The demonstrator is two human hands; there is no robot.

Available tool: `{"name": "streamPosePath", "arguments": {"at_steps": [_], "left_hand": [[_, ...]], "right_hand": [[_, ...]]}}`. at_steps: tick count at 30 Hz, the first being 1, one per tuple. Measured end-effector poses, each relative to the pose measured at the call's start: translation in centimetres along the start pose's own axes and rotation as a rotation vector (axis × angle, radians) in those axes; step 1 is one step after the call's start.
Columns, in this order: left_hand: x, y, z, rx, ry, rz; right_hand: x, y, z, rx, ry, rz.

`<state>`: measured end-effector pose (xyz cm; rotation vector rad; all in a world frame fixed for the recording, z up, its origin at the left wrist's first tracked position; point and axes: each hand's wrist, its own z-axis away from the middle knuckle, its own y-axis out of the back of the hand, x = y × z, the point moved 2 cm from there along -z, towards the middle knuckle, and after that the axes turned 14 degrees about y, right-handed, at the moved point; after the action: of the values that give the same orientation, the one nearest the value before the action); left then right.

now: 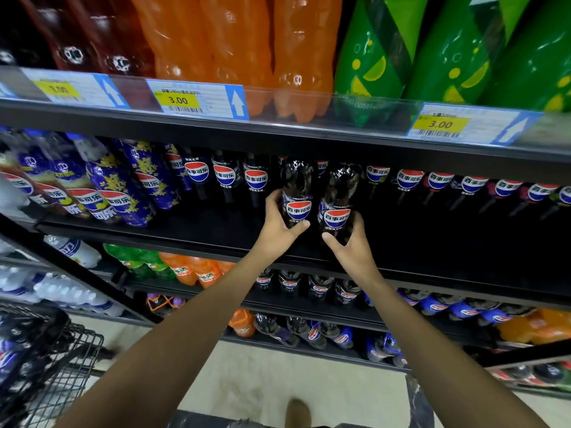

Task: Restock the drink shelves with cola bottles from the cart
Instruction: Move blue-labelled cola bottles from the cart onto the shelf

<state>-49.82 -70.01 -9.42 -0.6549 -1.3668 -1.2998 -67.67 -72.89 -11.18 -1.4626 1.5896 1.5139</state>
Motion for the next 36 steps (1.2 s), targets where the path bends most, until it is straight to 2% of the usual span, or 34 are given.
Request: {"name": "streamPosePath", "arguments": {"at_steps": [4, 13, 21, 26, 33, 36], "left_hand": [[-1.8, -0.9, 0.6, 0.119, 0.041, -0.093], [-1.4, 0.1, -1.8, 0.206, 0.004, -0.191], [-1.1, -1.4, -2.1, 0.461, 0.022, -0.288], [-1.4, -0.8, -2.7, 0.389, 0.013, -0.212], [-2.8, -1.8, -2.5, 0.421, 0.091, -0.02], [-2.9, -1.6, -2.8, 0.441, 0.073, -0.015]], "right_hand": [[1.0, -0.5, 0.7, -0.002, -0.013, 0.051], [0.8, -1.9, -3.7, -0.012, 0.035, 0.163], [1.5, -3.0, -5.9, 0.053, -0.014, 0.134], [2.7, -3.0, -5.4, 0.044, -0.011, 0.079], [2.9, -3.0, -5.4, 0.059, 0.008, 0.114], [3.1, -3.0, -5.4, 0.088, -0.022, 0.11]]}}
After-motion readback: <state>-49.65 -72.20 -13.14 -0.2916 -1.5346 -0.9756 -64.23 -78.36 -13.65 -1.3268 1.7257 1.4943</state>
